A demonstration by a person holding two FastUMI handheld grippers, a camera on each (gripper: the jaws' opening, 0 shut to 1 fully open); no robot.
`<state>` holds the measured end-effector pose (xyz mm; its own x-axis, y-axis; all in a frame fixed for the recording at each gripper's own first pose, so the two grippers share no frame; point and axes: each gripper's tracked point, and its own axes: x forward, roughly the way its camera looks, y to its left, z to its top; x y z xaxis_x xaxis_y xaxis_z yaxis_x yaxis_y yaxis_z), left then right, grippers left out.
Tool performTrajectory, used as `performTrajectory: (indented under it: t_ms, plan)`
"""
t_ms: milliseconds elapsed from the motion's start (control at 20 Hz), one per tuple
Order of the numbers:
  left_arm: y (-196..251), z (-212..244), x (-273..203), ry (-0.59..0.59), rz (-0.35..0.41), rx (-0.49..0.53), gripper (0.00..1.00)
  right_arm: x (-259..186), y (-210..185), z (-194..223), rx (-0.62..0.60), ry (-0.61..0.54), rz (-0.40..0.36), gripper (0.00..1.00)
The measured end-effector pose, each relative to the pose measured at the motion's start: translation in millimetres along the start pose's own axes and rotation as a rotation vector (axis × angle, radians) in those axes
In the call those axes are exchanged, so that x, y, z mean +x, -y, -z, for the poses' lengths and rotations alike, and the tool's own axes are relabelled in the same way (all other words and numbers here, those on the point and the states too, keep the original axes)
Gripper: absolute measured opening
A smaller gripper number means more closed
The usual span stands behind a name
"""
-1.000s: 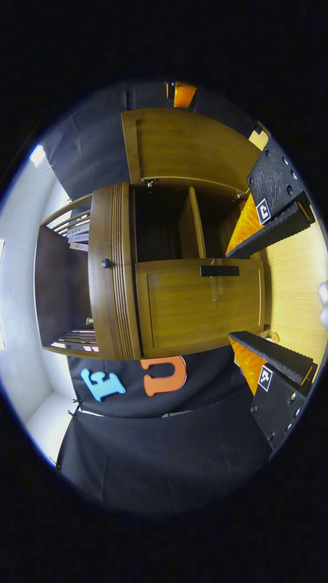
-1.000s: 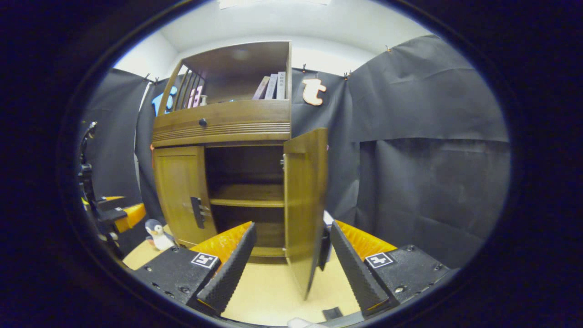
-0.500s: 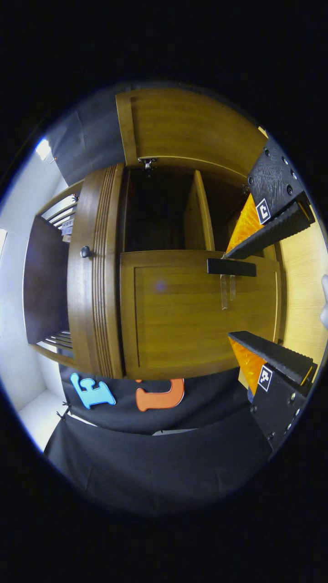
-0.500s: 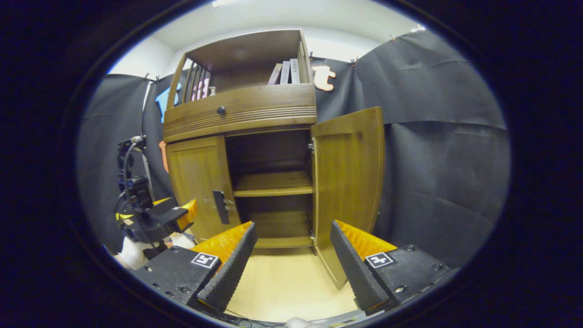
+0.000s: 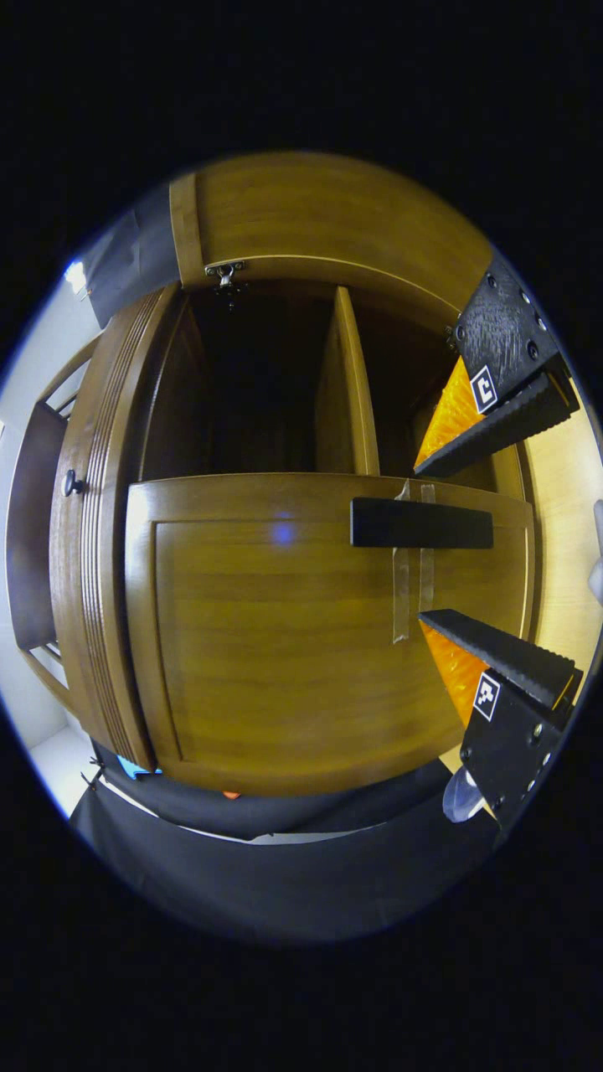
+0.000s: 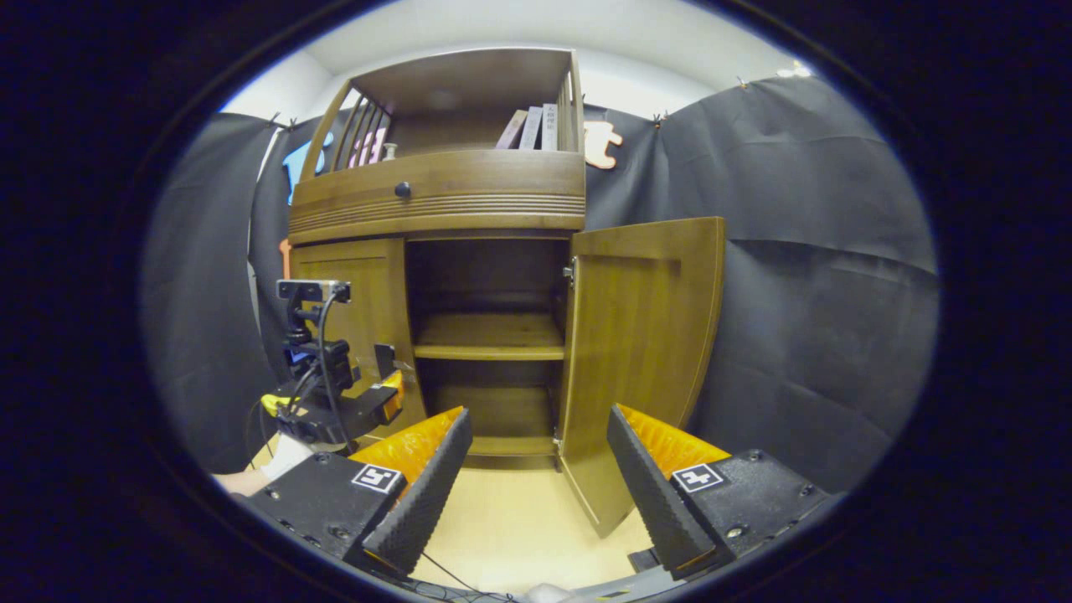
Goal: Open the right door of the double-door shoe cabinet with the right hand, and open the left door with the left hand.
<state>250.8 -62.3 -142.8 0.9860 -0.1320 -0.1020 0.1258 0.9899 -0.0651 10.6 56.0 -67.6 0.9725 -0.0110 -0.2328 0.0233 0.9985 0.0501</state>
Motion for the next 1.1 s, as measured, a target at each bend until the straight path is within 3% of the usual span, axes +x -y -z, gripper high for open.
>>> performTrajectory:
  t_ms: [50, 250, 300, 350, 400, 550, 650, 700, 750, 800, 900, 950, 1000, 1100]
  plan:
    - [1.1, 0.0, 1.6, -0.001, 0.003, -0.001, 0.96, -0.4, -0.4, 0.3, -0.006, -0.003, 0.001, 1.0]
    - [10.1, 10.5, 20.6, -0.029, 0.01, 0.004, 0.76, 0.3, -0.2, -2.3, -0.012, -0.005, -0.019, 1.0]
    - [8.3, 10.9, 23.8, -0.023, 0.003, 0.006, 0.79, 0.0, -1.5, -1.4, -0.016, -0.005, -0.022, 1.0]
    - [7.8, 11.4, 26.6, -0.024, 0.009, 0.006, 0.7, -1.0, -2.3, -1.9, -0.018, -0.004, -0.024, 1.0]
    - [6.4, 11.8, 27.6, -0.024, 0.008, 0.01, 0.68, -1.3, -2.4, -2.5, -0.021, 0.002, -0.025, 1.0]
    - [2.8, 10.3, 33.5, -0.015, 0.006, 0.018, 0.34, -4.8, -2.6, -1.5, -0.026, 0.009, -0.018, 1.0]
    - [2.3, 10.9, 33.4, -0.024, 0.014, 0.017, 0.5, -2.8, -1.9, -1.6, -0.023, 0.006, -0.017, 1.0]
    - [4.2, 11.9, 36.5, -0.024, 0.014, 0.0, 0.41, -1.9, -1.0, -0.8, -0.023, 0.002, -0.015, 1.0]
    - [3.7, 11.8, 36.4, -0.034, 0.011, 0.006, 0.43, -2.1, -2.0, 0.0, -0.022, -0.001, -0.015, 1.0]
    - [3.1, 11.4, 36.2, -0.031, 0.011, 0.019, 0.32, -2.4, -1.5, 0.6, -0.021, -0.003, -0.015, 1.0]
    - [3.7, 10.2, 34.9, -0.024, 0.017, 0.021, 0.28, -2.6, -1.8, -0.5, -0.023, -0.003, -0.022, 1.0]
    - [4.1, 10.4, 35.5, -0.025, 0.025, 0.019, 0.28, -3.1, -1.6, -0.7, -0.026, -0.004, -0.024, 1.0]
    - [3.8, 9.7, 29.4, -0.027, 0.027, 0.002, 0.38, -3.1, -2.1, -0.6, -0.028, -0.003, -0.026, 1.0]
    - [3.0, 10.8, 30.4, -0.031, 0.034, -0.005, 0.21, -4.1, -1.8, 0.7, -0.028, -0.003, -0.03, 1.0]
